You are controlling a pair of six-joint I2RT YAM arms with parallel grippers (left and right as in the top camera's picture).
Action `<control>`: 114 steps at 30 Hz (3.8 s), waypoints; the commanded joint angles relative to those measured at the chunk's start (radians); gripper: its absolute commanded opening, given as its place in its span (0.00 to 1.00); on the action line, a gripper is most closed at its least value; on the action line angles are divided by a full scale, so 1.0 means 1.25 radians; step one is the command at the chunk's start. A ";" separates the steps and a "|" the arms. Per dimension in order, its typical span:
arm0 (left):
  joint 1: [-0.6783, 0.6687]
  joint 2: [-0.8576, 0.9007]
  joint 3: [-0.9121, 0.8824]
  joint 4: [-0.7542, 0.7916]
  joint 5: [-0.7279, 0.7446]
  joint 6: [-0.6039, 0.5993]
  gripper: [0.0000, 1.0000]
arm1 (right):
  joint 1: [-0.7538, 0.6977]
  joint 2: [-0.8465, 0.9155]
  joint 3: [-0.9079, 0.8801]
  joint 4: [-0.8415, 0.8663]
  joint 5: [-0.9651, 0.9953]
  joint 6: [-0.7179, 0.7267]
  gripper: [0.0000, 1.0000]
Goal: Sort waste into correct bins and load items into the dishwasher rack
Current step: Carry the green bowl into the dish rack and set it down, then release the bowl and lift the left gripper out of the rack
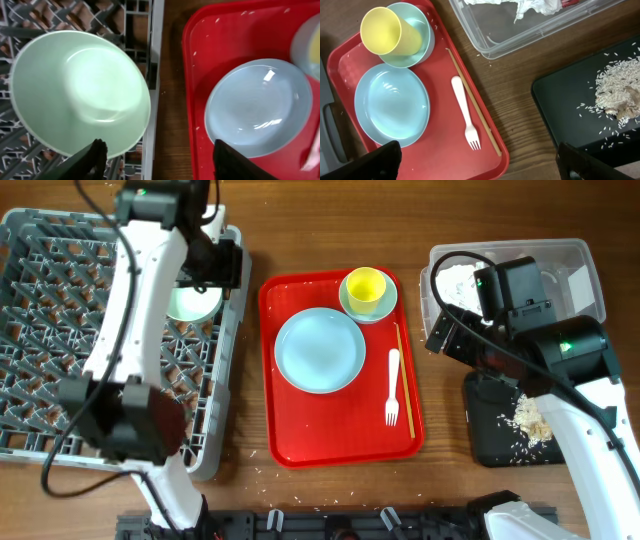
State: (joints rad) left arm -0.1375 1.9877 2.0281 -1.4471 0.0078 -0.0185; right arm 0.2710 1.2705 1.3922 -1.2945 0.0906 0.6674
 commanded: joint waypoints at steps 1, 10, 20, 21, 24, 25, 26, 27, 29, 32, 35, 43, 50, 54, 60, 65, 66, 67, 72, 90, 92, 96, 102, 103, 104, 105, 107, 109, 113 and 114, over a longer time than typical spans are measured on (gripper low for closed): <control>-0.009 0.051 0.001 0.005 -0.039 -0.016 0.67 | -0.001 0.002 0.011 0.000 0.008 -0.009 1.00; -0.008 0.140 0.001 0.020 -0.112 -0.082 0.53 | -0.001 0.002 0.011 0.000 0.008 -0.009 1.00; 0.002 0.056 0.007 0.034 0.001 -0.100 0.04 | -0.001 0.002 0.011 0.000 0.008 -0.009 1.00; 0.008 0.027 0.008 0.035 0.040 -0.100 0.04 | -0.001 0.002 0.011 0.000 0.008 -0.009 1.00; 0.089 -0.081 0.008 0.035 0.221 -0.099 0.04 | -0.001 0.002 0.011 0.000 0.008 -0.009 1.00; 0.116 -0.093 0.008 0.033 0.264 -0.099 0.04 | -0.001 0.002 0.011 0.000 0.008 -0.009 1.00; 0.187 -0.107 0.008 0.018 0.353 -0.098 0.04 | -0.001 0.002 0.011 0.000 0.008 -0.009 1.00; 0.234 -0.108 0.007 0.001 0.413 -0.092 0.04 | -0.001 0.002 0.011 0.000 0.008 -0.009 1.00; 0.365 -0.106 -0.020 -0.037 0.575 -0.031 0.04 | -0.001 0.002 0.011 0.000 0.008 -0.009 1.00; 0.525 -0.106 -0.142 -0.083 0.793 0.125 0.04 | -0.001 0.002 0.011 0.000 0.008 -0.009 1.00; 0.643 -0.105 -0.309 -0.081 0.947 0.239 0.04 | -0.001 0.002 0.011 0.000 0.008 -0.009 1.00; 0.721 -0.095 -0.547 0.138 1.112 0.284 0.04 | -0.001 0.002 0.011 0.000 0.008 -0.009 1.00; 0.750 -0.095 -0.547 0.160 0.963 0.275 0.04 | -0.001 0.002 0.011 0.000 0.008 -0.009 1.00; 0.820 -0.096 -0.546 0.141 0.893 0.166 0.34 | -0.001 0.002 0.011 0.000 0.008 -0.009 1.00; 0.896 -0.161 -0.521 0.082 0.801 0.148 0.92 | -0.001 0.002 0.011 0.001 0.008 -0.009 1.00; 0.853 -0.381 -0.490 0.065 0.618 0.040 0.74 | -0.001 0.002 0.011 0.002 0.008 -0.009 1.00; 0.821 -0.412 -0.491 0.059 0.574 0.023 0.59 | -0.001 0.002 0.011 0.002 0.008 -0.009 1.00; 0.774 -0.437 -0.492 0.058 0.534 0.007 0.33 | -0.001 0.002 0.011 0.002 0.008 -0.009 1.00; 0.569 -0.405 -0.498 0.276 0.297 -0.145 0.04 | -0.001 0.002 0.011 0.002 0.008 -0.009 1.00; 0.777 -0.261 -0.498 0.121 0.216 -0.251 0.04 | -0.001 0.002 0.011 0.002 0.008 -0.009 1.00; 0.814 -0.280 -0.498 0.077 0.268 -0.238 0.04 | -0.001 0.002 0.011 0.003 0.008 -0.009 1.00; 0.817 -0.413 -0.498 0.043 0.487 -0.133 0.04 | -0.001 0.002 0.011 0.002 0.008 -0.009 0.99; 0.490 -0.544 -0.498 0.035 0.418 -0.051 0.68 | -0.001 0.002 0.011 0.003 0.008 -0.009 1.00; 0.414 -0.535 -0.503 0.056 0.357 -0.051 0.68 | -0.001 0.002 0.011 0.002 0.008 -0.009 1.00; 0.351 -0.526 -0.511 0.076 0.305 -0.057 0.68 | -0.001 0.002 0.011 0.003 0.008 -0.009 1.00; 0.264 -0.502 -0.530 0.103 0.257 -0.069 0.68 | -0.001 0.002 0.011 0.003 0.008 -0.009 1.00; 0.192 -0.466 -0.544 0.126 0.225 -0.081 0.63 | -0.001 0.002 0.011 0.003 0.008 -0.009 1.00; 0.127 -0.402 -0.546 0.160 0.151 -0.081 0.34 | -0.001 0.002 0.011 0.002 0.008 -0.009 1.00; 0.114 -0.298 -0.546 0.219 -0.001 -0.180 0.04 | -0.001 0.002 0.011 0.002 0.008 -0.009 1.00; 0.111 -0.267 -0.546 0.216 0.021 -0.180 0.04 | -0.001 0.002 0.011 0.002 0.008 -0.009 1.00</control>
State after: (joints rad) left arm 0.0055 1.5887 1.3556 -1.1748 0.1051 -0.1864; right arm 0.2710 1.2709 1.3922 -1.2934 0.0906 0.6674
